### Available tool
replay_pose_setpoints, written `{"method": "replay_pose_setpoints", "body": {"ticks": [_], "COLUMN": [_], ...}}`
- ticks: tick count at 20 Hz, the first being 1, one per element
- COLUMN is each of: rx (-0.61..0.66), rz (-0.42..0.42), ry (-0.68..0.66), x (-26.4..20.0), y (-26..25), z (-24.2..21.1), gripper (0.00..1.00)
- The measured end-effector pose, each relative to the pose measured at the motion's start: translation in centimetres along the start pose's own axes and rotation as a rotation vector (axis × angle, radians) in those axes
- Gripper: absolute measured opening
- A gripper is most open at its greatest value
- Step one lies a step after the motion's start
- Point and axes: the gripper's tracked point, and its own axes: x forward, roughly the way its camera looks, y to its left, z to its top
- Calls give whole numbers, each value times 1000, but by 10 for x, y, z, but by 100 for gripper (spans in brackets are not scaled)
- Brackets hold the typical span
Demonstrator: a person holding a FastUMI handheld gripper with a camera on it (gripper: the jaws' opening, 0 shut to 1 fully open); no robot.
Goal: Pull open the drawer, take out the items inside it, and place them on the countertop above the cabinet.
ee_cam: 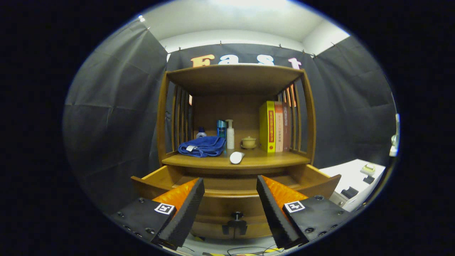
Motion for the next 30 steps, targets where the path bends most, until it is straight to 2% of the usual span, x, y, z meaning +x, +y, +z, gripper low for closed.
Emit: {"method": "replay_pose_setpoints", "body": {"ticks": [9,16,23,30], "rx": [82,-12,13,-13], "rz": [-22,-28,-55,-67], "ry": [99,63,110,119], "x": [18,24,34,43], "y": [-17,-16,-22,-22], "z": [-66,-71,-95,-92], "gripper": [96,97,97,97]}}
